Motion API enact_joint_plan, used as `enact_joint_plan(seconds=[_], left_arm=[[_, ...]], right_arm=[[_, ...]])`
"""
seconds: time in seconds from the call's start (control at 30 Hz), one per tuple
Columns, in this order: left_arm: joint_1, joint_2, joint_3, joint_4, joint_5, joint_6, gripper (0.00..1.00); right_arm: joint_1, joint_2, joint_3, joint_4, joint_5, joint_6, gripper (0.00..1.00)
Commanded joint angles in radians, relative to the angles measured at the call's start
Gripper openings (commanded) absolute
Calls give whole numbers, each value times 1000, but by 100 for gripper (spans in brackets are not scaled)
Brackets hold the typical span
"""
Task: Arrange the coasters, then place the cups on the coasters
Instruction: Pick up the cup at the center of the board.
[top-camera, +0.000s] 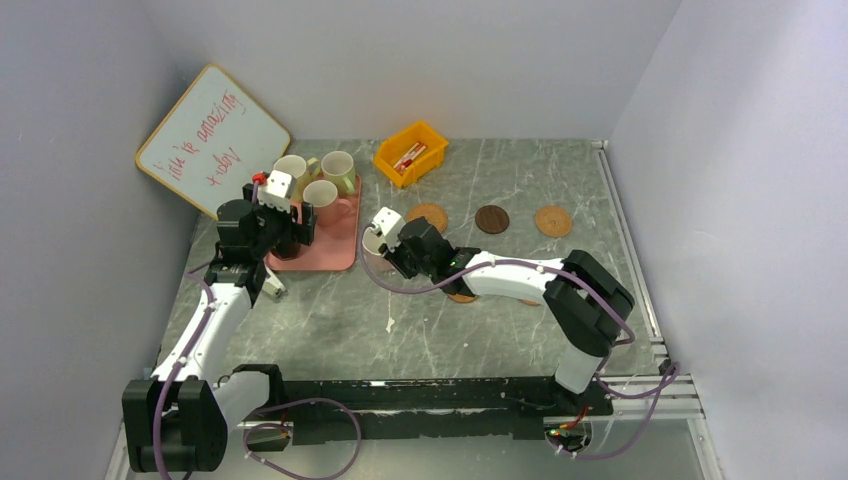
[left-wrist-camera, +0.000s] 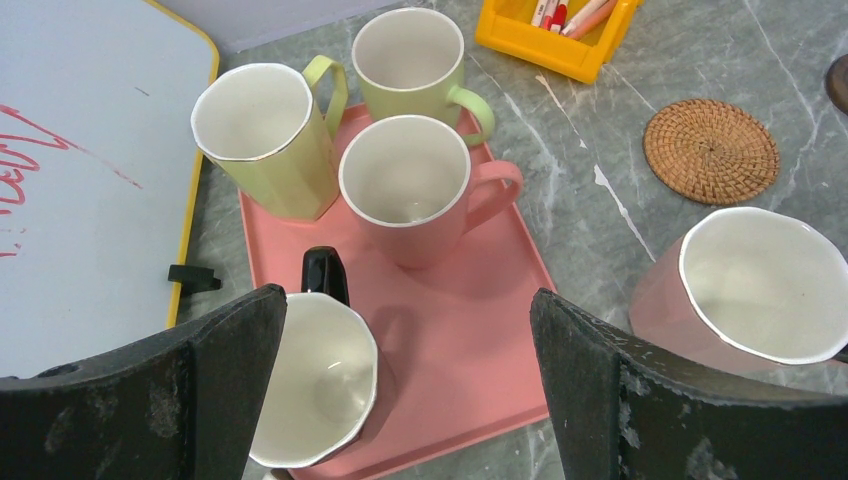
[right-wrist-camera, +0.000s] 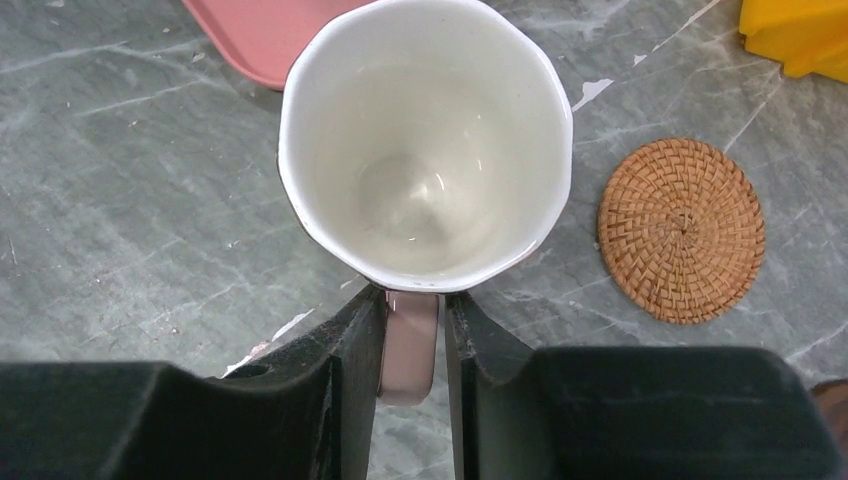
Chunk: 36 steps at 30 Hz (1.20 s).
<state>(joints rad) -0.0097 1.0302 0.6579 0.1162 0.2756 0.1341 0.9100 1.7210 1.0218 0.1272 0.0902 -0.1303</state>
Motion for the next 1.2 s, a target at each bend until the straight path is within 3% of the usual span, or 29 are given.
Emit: enact_joint_plan(seconds=[0.0, 0.13, 0.23, 0.83, 1.03, 1.17], left_arm=[[5, -24, -3, 43, 25, -11, 97], [5, -25, -4, 43, 25, -11, 97], [5, -27, -4, 43, 25, -10, 97], [5, -24, -7, 48, 23, -10, 97], [5, -23, -8, 48, 31, -11, 97], [5, -24, -7, 45, 35, -11, 97]], right_arm=[[-6, 3, 22, 35, -12, 6, 31], [-8, 2, 24, 31, -19, 3, 21], [-6, 0, 26, 29, -19, 1, 0], [-68, -235, -44, 127, 45, -24, 0], [-208, -339, -12, 43, 34, -46, 0], [-391, -400, 29, -43, -54, -43, 0]])
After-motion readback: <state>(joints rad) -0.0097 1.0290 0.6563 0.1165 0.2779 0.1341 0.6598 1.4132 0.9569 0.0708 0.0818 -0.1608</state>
